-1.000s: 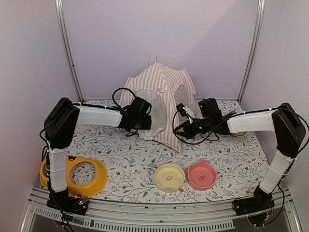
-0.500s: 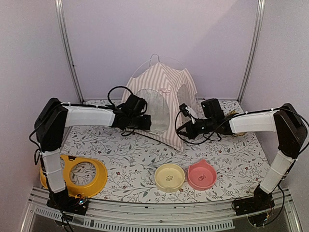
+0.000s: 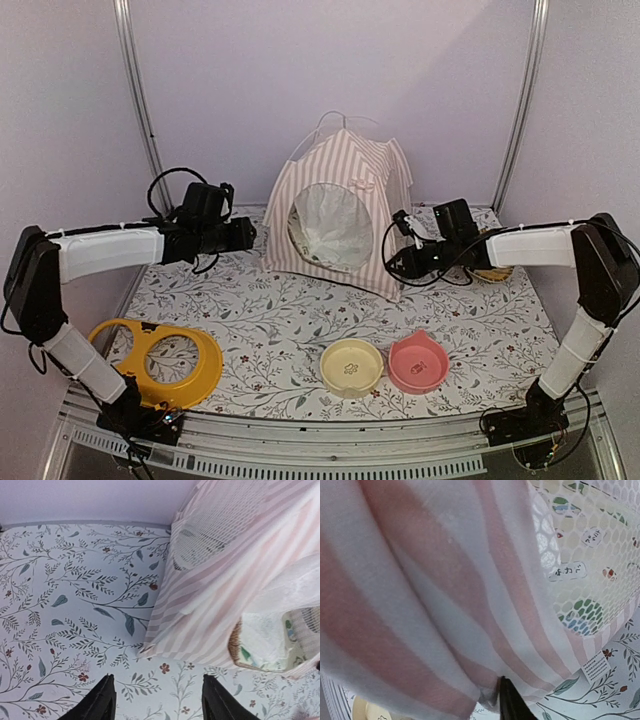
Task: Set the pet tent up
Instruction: Pick up the tent from the center of the board.
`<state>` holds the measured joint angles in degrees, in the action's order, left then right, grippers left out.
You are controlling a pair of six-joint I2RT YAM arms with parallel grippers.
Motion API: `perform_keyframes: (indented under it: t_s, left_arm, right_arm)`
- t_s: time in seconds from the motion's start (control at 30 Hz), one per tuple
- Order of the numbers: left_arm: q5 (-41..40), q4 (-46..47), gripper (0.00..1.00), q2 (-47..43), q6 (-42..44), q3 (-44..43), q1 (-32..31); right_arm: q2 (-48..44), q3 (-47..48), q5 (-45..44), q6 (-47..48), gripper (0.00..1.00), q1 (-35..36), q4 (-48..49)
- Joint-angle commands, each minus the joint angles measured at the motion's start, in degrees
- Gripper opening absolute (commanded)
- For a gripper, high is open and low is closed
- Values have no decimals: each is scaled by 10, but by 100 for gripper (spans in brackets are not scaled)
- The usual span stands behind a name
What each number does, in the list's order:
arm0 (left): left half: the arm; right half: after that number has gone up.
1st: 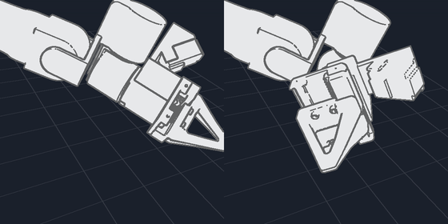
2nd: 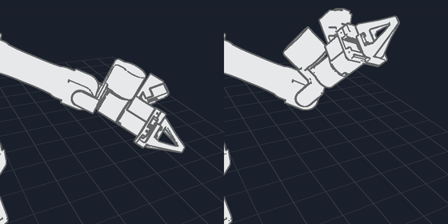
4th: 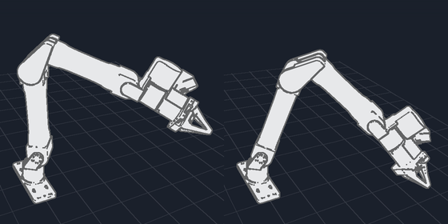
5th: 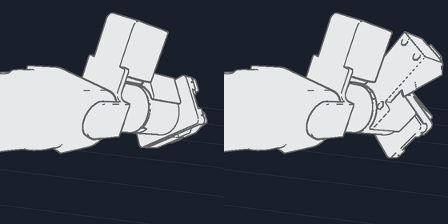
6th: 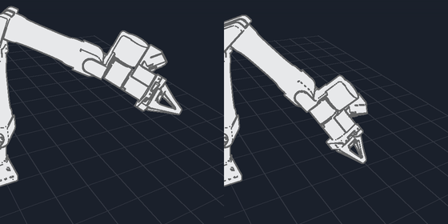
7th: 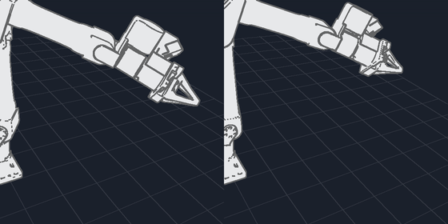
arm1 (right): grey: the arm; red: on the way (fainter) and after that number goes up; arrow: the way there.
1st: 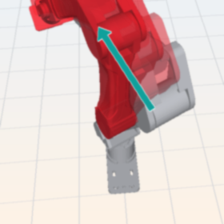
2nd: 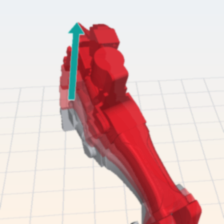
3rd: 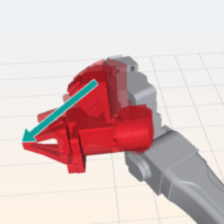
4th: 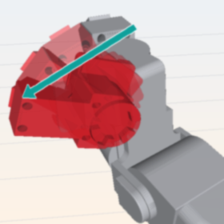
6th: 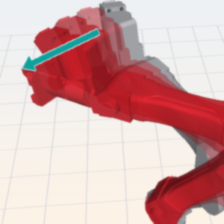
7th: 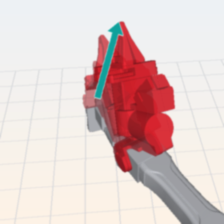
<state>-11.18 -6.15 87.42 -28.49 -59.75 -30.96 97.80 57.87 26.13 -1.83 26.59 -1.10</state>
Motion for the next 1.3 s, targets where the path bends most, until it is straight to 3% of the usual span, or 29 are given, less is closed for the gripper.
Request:
perform_keyframes:
  t_s: [0.0,0.1,0.23,0.4,0.53,0.67,0.7,1.0,1.17,1.27]
  left_arm:
    - [71,77,59,64,57,-2,25]
    - [84,99,60,106,60,-29,34]
    - [98,115,60,150,85,-75,36]
    - [114,127,56,178,99,-101,36]
    - [117,138,39,189,103,-106,35]
    - [141,140,4,177,102,-101,26]
    - [142,137,0,167,101,-97,19]
    - [135,107,0,70,103,-34,-80]
    - [124,83,0,41,97,-15,-107]
    - [129,82,0,34,93,-8,-115]
  right_arm:
    - [-33,23,-12,-13,34,-4,-53]
    - [-66,21,-28,-30,50,-1,-55]
    - [-123,12,-64,-49,64,15,-62]
    - [-180,6,-95,-75,67,53,-63]
    - [-175,13,-93,-93,68,87,-38]
    - [-142,23,-85,-123,61,101,0]
    - [-133,25,-76,-130,59,101,12]
    - [-13,82,-39,-199,39,108,94]
    - [65,135,-17,-225,27,113,121]
    - [110,156,-4,-232,25,129,133]
